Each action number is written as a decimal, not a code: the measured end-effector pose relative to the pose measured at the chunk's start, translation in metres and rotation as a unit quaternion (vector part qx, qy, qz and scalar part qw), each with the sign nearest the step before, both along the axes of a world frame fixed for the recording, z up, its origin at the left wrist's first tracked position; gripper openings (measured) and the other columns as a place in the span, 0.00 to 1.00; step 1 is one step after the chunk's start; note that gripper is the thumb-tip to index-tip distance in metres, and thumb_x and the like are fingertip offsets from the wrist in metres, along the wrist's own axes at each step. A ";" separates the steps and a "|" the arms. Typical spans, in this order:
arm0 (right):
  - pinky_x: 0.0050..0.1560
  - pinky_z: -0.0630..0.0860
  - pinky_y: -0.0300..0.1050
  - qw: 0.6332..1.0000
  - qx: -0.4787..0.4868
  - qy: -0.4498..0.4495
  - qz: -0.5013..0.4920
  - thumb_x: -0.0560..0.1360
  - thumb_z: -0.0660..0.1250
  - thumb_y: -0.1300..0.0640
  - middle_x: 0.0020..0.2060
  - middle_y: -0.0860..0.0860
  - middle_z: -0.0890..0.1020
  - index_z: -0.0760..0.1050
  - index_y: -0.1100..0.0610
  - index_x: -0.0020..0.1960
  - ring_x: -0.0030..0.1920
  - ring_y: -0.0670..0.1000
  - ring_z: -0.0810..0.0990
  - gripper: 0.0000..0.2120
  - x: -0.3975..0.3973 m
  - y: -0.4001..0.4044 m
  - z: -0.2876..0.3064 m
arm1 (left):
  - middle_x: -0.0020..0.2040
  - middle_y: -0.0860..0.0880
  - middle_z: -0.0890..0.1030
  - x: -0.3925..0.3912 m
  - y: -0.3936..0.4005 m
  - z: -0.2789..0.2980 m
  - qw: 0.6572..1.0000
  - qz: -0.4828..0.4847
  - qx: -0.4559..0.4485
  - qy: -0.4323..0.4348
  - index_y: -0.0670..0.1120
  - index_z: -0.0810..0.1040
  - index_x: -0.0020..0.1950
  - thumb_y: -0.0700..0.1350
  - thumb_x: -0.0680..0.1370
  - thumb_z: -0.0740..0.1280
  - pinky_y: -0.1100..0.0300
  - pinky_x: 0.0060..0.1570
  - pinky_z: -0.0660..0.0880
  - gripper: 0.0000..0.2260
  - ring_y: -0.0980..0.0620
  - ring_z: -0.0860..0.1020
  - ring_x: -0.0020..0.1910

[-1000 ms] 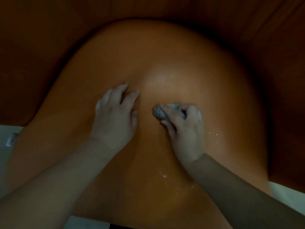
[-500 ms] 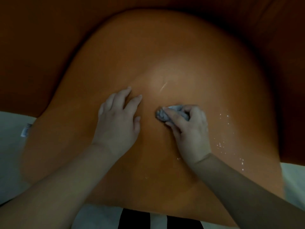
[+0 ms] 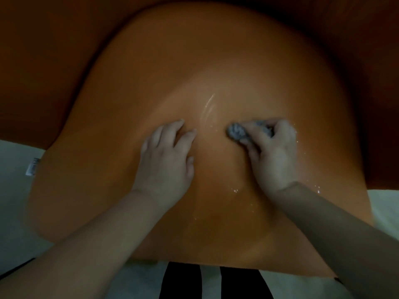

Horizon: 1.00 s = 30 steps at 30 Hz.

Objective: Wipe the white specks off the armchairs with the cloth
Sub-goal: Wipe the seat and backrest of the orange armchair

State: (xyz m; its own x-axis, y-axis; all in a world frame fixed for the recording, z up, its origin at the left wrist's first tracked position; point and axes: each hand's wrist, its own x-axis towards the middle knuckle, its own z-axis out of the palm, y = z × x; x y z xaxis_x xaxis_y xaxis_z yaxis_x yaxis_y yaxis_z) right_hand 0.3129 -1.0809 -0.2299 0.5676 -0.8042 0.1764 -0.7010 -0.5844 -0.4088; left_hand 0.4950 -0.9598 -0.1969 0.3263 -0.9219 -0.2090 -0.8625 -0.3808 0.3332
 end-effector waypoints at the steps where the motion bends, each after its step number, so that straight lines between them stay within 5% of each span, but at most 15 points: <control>1: 0.49 0.71 0.51 1.000 -0.006 0.003 -0.030 0.78 0.66 0.53 0.52 0.60 0.74 0.78 0.52 0.62 0.51 0.60 0.71 0.14 -0.001 -0.010 -0.001 | 0.71 0.47 0.66 -0.002 0.000 0.000 1.000 0.000 -0.002 0.000 0.50 0.70 0.71 0.46 0.75 0.67 0.45 0.68 0.60 0.23 0.45 0.62 0.70; 5: 0.48 0.70 0.49 0.996 0.000 -0.022 -0.089 0.76 0.68 0.58 0.50 0.60 0.73 0.78 0.54 0.62 0.50 0.60 0.71 0.15 0.013 0.002 -0.002 | 0.71 0.47 0.66 -0.010 -0.004 -0.001 1.000 -0.013 0.001 0.000 0.50 0.70 0.71 0.46 0.76 0.67 0.44 0.68 0.60 0.23 0.45 0.61 0.71; 11: 0.44 0.73 0.52 0.999 0.001 0.017 0.037 0.77 0.67 0.56 0.49 0.59 0.73 0.76 0.51 0.64 0.46 0.59 0.72 0.16 -0.032 0.038 0.001 | 0.70 0.46 0.68 -0.015 -0.007 -0.002 1.000 -0.016 -0.005 -0.008 0.49 0.71 0.70 0.46 0.74 0.68 0.44 0.68 0.60 0.24 0.44 0.63 0.70; 17: 0.49 0.72 0.52 0.992 -0.003 -0.012 -0.122 0.75 0.68 0.57 0.50 0.61 0.73 0.78 0.55 0.62 0.50 0.61 0.72 0.15 -0.017 0.003 -0.002 | 0.70 0.47 0.67 -0.014 -0.006 -0.001 1.000 -0.020 -0.004 -0.012 0.49 0.71 0.71 0.46 0.75 0.68 0.44 0.68 0.60 0.24 0.45 0.62 0.70; 22: 0.46 0.74 0.54 1.000 0.020 -0.012 0.002 0.76 0.66 0.56 0.49 0.60 0.73 0.77 0.54 0.63 0.48 0.60 0.73 0.16 -0.017 0.049 -0.003 | 0.71 0.47 0.67 -0.014 -0.003 0.000 1.000 0.004 -0.008 -0.019 0.50 0.70 0.71 0.46 0.75 0.67 0.44 0.68 0.60 0.23 0.45 0.62 0.70; 30: 0.53 0.71 0.50 0.996 0.041 -0.058 -0.045 0.76 0.68 0.56 0.51 0.60 0.72 0.77 0.56 0.63 0.52 0.60 0.72 0.16 0.054 -0.014 -0.007 | 0.68 0.46 0.70 0.000 0.006 -0.004 0.997 0.068 -0.020 -0.038 0.49 0.73 0.68 0.45 0.73 0.70 0.42 0.65 0.64 0.23 0.43 0.66 0.68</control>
State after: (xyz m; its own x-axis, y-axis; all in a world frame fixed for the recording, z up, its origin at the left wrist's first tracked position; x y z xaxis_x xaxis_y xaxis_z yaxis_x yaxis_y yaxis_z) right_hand 0.3670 -1.0945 -0.2365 0.4726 -0.8650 0.1688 -0.6939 -0.4833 -0.5338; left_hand 0.4948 -0.9533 -0.2013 0.4615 -0.8757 -0.1419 -0.8278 -0.4826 0.2861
